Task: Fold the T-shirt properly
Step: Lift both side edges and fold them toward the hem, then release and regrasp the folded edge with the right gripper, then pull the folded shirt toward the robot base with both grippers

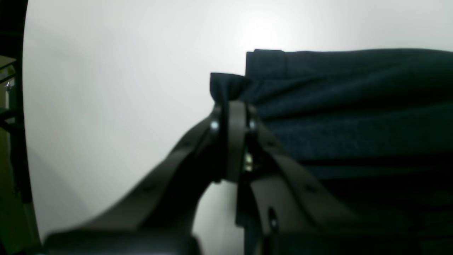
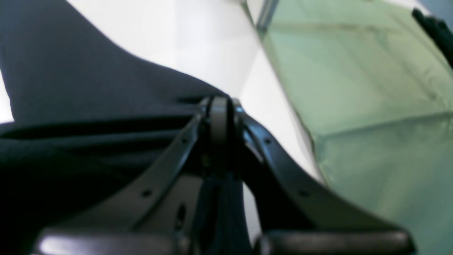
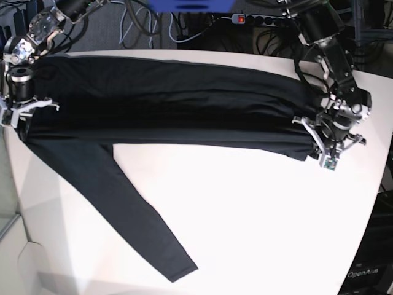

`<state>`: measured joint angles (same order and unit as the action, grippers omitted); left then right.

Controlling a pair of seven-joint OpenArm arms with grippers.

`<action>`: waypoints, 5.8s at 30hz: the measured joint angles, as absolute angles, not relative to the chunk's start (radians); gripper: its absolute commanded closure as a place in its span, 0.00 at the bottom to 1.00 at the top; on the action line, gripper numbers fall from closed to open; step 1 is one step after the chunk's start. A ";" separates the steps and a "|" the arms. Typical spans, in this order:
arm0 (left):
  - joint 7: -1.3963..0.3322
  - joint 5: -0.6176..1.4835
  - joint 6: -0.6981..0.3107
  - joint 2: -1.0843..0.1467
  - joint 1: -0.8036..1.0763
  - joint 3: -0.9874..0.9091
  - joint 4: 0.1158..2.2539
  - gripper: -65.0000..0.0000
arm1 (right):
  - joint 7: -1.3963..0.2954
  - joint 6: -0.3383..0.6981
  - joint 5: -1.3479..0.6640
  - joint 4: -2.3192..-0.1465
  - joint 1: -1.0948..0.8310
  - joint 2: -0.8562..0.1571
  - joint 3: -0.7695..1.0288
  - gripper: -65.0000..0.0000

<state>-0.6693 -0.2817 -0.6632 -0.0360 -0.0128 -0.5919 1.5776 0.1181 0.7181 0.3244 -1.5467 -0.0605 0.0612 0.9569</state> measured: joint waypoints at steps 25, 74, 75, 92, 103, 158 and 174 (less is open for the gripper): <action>-0.678 -0.300 -0.703 -0.016 0.011 -0.724 1.597 1.00 | 0.342 0.703 0.326 -1.544 -0.212 0.152 0.958 1.00; -0.632 -0.303 -0.703 -0.017 0.016 -0.724 1.512 1.00 | -0.395 0.703 0.482 -1.720 -0.134 0.159 0.411 0.49; -0.632 -0.303 -0.703 -0.017 0.016 -0.724 1.512 1.00 | -0.401 0.703 0.482 -1.720 -0.143 0.158 0.411 0.49; -0.632 -0.303 -0.703 -0.016 0.005 -0.725 1.512 1.00 | -0.389 0.702 0.471 -1.625 -0.134 0.158 0.409 0.49; -0.632 -0.303 -0.703 -0.017 0.002 -0.725 1.512 1.00 | -0.376 0.702 0.469 -1.597 -0.131 0.157 0.350 0.69; -0.632 -0.303 -0.703 -0.014 0.000 -0.725 1.512 1.00 | -0.187 0.703 0.478 -1.897 -0.316 0.136 0.662 1.00; -0.645 -0.303 -0.704 -0.027 0.027 -0.730 1.567 1.00 | 0.038 0.707 0.376 -1.895 -0.527 0.164 0.659 1.00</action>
<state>-0.6449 -0.3035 -0.7036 -0.0269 0.0269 -0.7296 1.5669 0.0383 0.7074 0.3759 -1.8954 -0.5266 0.1638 0.6586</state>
